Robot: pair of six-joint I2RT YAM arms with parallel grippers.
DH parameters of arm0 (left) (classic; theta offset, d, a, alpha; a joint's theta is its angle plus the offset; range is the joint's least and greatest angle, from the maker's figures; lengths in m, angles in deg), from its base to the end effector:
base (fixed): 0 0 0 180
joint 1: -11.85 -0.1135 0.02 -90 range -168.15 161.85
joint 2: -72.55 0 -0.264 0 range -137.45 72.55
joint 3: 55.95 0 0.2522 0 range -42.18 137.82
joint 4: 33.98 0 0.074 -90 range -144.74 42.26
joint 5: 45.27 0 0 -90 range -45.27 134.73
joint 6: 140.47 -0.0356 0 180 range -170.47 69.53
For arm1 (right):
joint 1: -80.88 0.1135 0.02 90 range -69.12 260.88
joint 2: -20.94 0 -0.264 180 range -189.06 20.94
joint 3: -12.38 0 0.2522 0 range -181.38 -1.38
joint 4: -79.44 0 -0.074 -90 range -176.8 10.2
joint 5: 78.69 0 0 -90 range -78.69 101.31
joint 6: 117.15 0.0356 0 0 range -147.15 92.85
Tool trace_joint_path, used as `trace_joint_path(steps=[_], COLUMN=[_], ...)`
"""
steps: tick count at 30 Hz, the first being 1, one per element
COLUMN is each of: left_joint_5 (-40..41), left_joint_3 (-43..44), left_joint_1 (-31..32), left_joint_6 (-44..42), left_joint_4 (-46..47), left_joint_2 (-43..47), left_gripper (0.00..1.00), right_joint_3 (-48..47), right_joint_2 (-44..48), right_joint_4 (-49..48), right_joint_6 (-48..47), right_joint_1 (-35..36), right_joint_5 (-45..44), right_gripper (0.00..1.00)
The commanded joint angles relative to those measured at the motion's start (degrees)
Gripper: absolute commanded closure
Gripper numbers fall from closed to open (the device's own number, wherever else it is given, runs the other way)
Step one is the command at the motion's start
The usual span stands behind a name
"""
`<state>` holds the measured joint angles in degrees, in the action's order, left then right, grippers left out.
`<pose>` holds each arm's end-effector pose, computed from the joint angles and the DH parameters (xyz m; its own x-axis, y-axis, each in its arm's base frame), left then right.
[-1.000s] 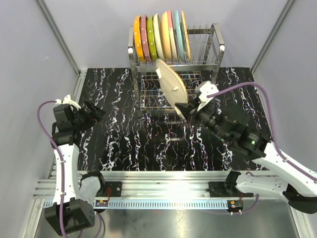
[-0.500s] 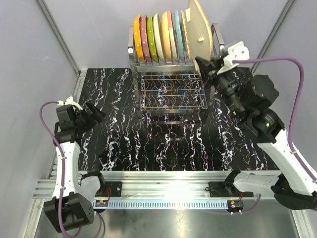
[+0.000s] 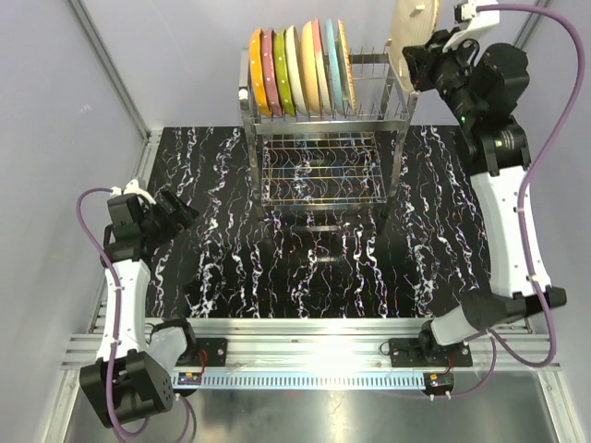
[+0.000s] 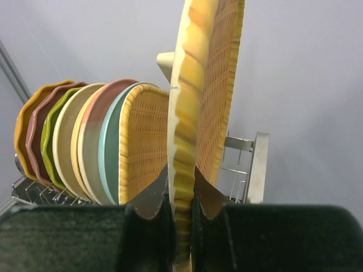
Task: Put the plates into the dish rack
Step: Insert the plate into the dish rack
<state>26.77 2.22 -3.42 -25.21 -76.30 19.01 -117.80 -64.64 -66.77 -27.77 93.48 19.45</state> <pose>0.1957 0.0420 0.2802 -0.5269 -0.5646 -0.6352 -0.2654 0.8193 -0.5082 0.2785 0.0674 0.5743 0.1868 0.0308 -0.9819 -0.3497 0.9361 -0.0372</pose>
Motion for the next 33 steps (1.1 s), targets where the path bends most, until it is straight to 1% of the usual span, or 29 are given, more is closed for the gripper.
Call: trace_joint_path(steps=[1,5,7,9,17,25,33], left_joint_5=[-0.3,-0.4,-0.8,-1.1,-3.0,-2.3,-2.3], left_joint_3=[0.2,0.2,0.2,0.2,0.1,0.1,0.1], left_joint_1=[0.2,0.2,0.2,0.2,0.3,0.4,0.5], left_joint_6=[-1.1,-1.1,-1.1,-1.1,-1.6,-1.1,-0.8], left_joint_4=[3.2,3.2,3.3,3.4,3.9,3.6,3.5], left_joint_2=[-0.5,-0.4,-0.5,-0.7,-0.5,-0.5,-0.8], left_gripper=[0.01,0.01,0.01,0.01,0.01,0.01,0.01], right_joint_3=[-7.0,-10.7,-14.4,-16.1,-12.4,-16.6,-17.8], right_joint_2=[-3.7,-7.8,-10.6,-11.8,-11.4,-14.9,-17.7], right_joint_4=[-1.9,-0.5,2.4,4.0,1.9,3.3,5.5], right_joint_6=[5.3,5.4,4.8,4.8,6.1,8.2,11.2], right_joint_1=[-1.6,-1.9,-1.8,-1.9,-1.8,-1.8,-1.5], right_joint_5=[10.0,10.6,10.1,9.2,7.2,6.7,7.0], right_gripper=[1.0,1.0,1.0,1.0,1.0,1.0,1.0])
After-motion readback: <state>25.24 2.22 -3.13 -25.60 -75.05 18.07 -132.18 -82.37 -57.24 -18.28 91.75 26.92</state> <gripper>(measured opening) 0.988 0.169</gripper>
